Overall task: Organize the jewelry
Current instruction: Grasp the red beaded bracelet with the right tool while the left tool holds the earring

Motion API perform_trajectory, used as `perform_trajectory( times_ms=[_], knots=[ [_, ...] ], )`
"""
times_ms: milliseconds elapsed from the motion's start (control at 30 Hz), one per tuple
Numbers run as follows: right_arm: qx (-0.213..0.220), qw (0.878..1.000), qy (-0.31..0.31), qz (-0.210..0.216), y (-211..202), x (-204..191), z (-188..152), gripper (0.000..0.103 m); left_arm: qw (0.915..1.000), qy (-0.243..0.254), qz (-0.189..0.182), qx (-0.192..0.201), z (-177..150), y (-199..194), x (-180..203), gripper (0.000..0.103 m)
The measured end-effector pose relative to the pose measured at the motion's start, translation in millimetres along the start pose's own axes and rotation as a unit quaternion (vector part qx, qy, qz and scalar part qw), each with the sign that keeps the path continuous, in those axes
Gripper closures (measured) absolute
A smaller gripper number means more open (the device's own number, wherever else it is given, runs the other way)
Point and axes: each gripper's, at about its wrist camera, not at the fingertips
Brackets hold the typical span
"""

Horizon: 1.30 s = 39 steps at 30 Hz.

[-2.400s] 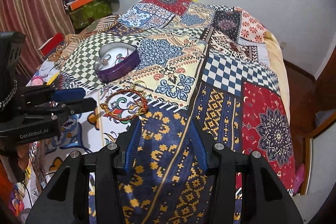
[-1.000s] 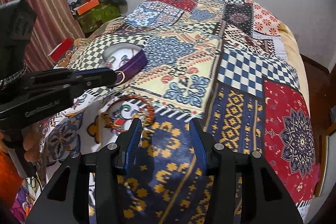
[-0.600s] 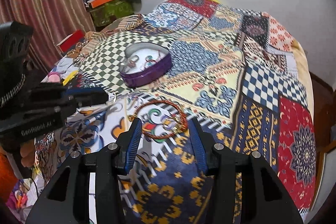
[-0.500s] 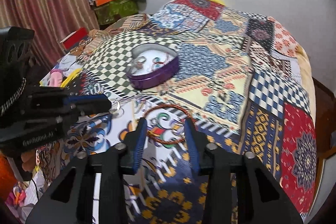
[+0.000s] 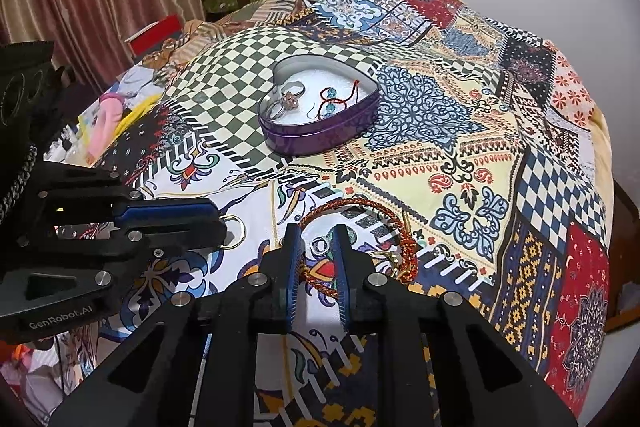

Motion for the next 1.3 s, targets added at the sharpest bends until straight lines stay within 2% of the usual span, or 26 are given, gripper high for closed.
perform_trajectory(
  times_ms=[233,367,600,767,933,1100,1200,1300],
  knots=[
    [-0.003,1.000,0.022,-0.002,-1.3,5.2,2.7,0.099,1.0000,-0.005,0.004,0.005,3.6,-3.5,0.6,0.096],
    [0.012,0.999,0.039,-0.009,-13.4,9.6,7.1,0.099,0.9998,-0.005,0.006,0.020,12.1,-13.7,0.2,0.096],
    [0.041,0.998,0.034,-0.034,-35.5,6.5,22.6,0.099,0.9991,-0.001,0.011,0.042,21.0,-31.9,0.3,0.096],
    [0.015,0.999,0.030,-0.037,-31.4,2.3,16.9,0.098,0.9991,-0.004,0.008,0.042,15.3,-40.8,-2.0,0.096],
    [0.000,1.000,0.004,-0.029,-27.2,-13.1,6.5,0.087,0.9993,-0.010,0.008,0.035,4.9,-43.6,-6.7,0.096],
    [-0.015,0.999,-0.027,-0.036,-12.4,-23.4,7.9,0.087,0.9993,-0.022,0.008,0.027,-2.7,-41.4,-14.4,0.096],
    [-0.039,0.998,-0.031,-0.038,1.0,-20.5,4.1,0.087,0.9993,-0.025,0.007,0.025,-4.8,-40.0,-16.8,0.096],
    [-0.039,0.999,-0.025,-0.029,1.0,-17.0,0.2,0.087,0.9994,-0.025,0.007,0.024,-6.0,-38.8,-18.5,0.096]
  ],
)
Point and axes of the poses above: each gripper's, at about its wrist camera, not at the fingertips, and y roughly the way its jaws point, x to its right, z to its top, and after that the axes turned 14 degrees about x, right-handed
